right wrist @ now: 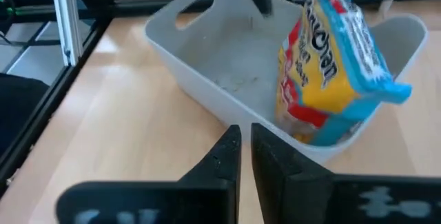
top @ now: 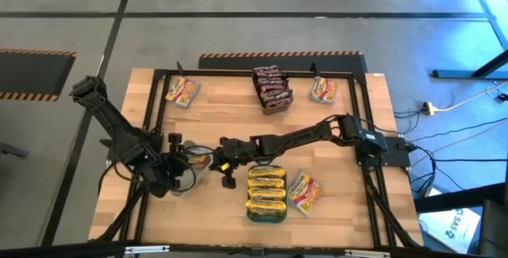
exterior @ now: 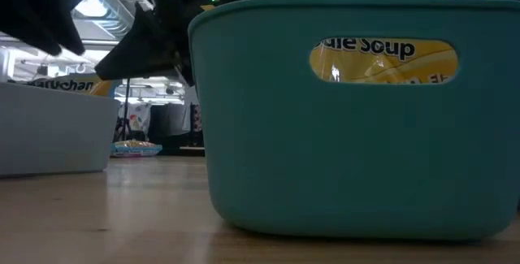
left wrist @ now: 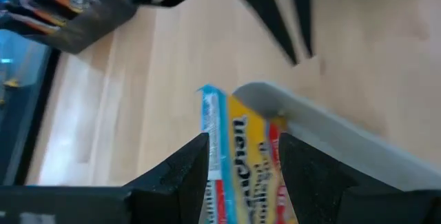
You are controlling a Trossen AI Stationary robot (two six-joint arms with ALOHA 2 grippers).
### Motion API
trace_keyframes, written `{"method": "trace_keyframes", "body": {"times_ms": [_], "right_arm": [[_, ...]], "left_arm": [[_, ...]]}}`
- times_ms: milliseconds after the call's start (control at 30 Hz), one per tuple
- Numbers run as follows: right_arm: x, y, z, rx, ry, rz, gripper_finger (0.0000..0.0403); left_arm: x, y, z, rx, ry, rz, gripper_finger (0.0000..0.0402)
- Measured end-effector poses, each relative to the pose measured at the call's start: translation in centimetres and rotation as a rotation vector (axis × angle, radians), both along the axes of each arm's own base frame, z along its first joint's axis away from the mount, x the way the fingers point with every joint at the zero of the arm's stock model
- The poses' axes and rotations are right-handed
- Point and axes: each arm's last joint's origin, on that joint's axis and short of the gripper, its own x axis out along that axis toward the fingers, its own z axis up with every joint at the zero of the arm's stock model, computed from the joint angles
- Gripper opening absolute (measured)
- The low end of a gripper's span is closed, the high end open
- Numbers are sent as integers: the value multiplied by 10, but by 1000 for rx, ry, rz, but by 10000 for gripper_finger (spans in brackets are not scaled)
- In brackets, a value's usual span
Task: Sort Maruchan noodles
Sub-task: Put the blue noodle pack into the white bin
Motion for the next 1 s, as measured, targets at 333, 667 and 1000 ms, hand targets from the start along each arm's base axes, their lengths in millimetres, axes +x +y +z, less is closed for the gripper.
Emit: {"method": "trace_keyframes", "body": {"times_ms": [333, 667, 1000], "right_arm": [[-24, 3, 42, 46, 103, 14, 24], [-109, 53, 96, -158, 267, -72, 24], [-207, 15, 59, -119, 209, -306, 24]], "left_arm": [[4, -8, 29, -147, 17, -27, 169], [25, -15, 29, -166, -202, -63, 169], [71, 14, 27, -82, -282, -14, 169]]}}
